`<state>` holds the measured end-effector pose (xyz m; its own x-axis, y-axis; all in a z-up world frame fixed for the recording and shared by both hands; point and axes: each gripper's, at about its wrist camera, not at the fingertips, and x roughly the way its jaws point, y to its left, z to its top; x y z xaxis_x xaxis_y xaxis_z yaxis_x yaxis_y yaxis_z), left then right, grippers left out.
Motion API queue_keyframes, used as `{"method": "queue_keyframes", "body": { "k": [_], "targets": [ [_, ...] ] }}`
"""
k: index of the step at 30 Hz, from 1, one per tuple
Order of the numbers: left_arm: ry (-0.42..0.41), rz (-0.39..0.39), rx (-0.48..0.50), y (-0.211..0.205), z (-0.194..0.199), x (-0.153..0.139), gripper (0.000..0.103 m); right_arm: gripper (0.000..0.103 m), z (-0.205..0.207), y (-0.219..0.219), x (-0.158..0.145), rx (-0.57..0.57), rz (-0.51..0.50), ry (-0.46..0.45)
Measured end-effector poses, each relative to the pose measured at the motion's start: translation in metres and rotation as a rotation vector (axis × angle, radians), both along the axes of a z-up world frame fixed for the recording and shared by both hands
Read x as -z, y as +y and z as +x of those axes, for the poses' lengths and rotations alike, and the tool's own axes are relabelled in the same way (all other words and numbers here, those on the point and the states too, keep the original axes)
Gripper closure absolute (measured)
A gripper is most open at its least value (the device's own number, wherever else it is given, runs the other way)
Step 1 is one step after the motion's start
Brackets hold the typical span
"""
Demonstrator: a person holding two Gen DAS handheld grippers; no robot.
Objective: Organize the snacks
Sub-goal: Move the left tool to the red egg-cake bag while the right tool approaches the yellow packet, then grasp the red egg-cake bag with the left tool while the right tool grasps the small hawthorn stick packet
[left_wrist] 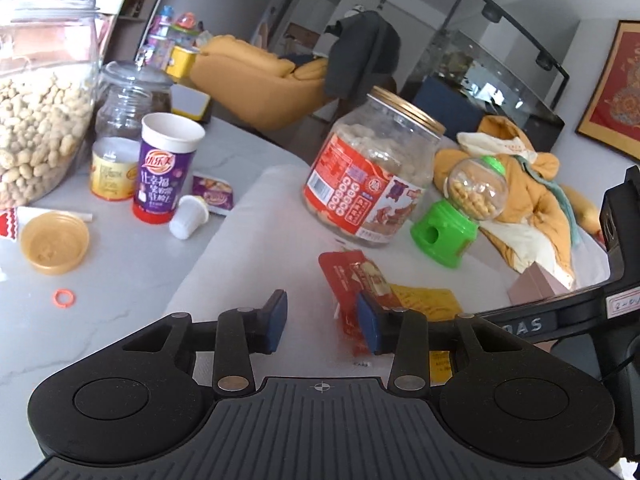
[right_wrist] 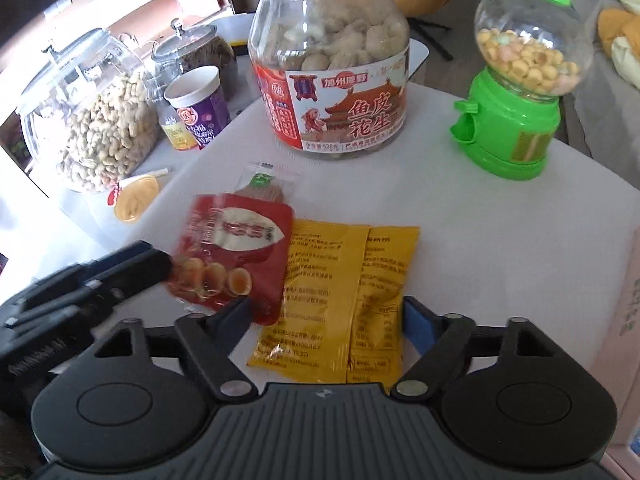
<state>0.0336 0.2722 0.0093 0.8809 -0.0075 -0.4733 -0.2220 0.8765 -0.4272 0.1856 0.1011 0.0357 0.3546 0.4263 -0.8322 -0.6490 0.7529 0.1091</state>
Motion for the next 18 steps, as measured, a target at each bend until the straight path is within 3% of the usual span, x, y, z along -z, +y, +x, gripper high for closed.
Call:
{"method": "queue_keyframes", "body": {
  "k": [5,10,16,18],
  "targets": [
    [0.016,0.057,0.013,-0.008,0.003,-0.002,0.059,0.036,-0.017,-0.007,0.0,-0.027,-0.073,-0.081],
    [0.044,0.118,0.018,-0.015,0.007,-0.001,0.059,0.037,-0.052,-0.05,-0.001,-0.032,-0.039,-0.064],
    [0.069,0.173,0.012,-0.022,0.009,-0.003,0.058,0.036,-0.079,-0.091,0.004,-0.011,0.014,-0.131],
    [0.054,0.178,0.016,-0.023,0.006,-0.005,0.059,0.03,-0.084,-0.097,0.007,-0.008,0.033,-0.158]
  ]
}}
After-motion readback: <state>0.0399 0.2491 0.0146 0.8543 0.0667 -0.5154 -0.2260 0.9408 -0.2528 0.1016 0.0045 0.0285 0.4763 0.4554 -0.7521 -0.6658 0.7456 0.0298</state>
